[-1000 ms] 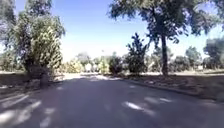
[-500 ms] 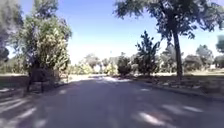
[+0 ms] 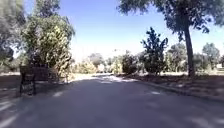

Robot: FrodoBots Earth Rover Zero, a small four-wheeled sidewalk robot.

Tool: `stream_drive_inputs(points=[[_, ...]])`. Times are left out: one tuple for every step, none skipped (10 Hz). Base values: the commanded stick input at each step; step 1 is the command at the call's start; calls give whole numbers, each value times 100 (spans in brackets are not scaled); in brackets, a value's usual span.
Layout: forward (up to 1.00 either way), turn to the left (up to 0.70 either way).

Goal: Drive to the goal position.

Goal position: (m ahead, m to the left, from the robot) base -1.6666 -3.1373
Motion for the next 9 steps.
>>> stream_drive_inputs(points=[[100,40],[100,40],[100,40],[100,24],[100,0],[100,0],[100,0],[100,0],[100,4]])
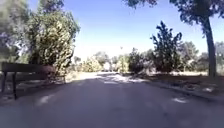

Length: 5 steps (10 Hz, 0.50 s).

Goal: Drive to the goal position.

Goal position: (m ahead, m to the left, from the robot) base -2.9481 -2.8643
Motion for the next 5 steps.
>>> stream_drive_inputs(points=[[100,19],[100,40],[100,40],[100,40],[100,22]])
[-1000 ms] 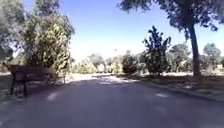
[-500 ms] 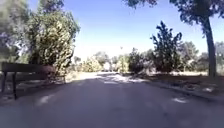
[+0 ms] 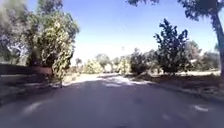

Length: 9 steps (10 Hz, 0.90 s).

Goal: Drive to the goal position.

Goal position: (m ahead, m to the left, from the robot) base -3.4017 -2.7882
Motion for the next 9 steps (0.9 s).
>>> stream_drive_inputs(points=[[100,4],[100,0],[100,0],[100,0],[100,0],[100,0],[100,3],[100,20],[100,36]])
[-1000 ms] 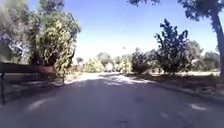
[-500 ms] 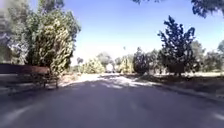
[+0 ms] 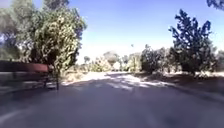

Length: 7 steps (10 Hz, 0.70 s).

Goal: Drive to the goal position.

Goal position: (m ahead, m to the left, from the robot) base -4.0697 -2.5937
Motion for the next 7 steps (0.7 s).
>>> stream_drive_inputs(points=[[100,27],[100,8],[100,0],[100,0],[100,0],[100,0],[100,0]])
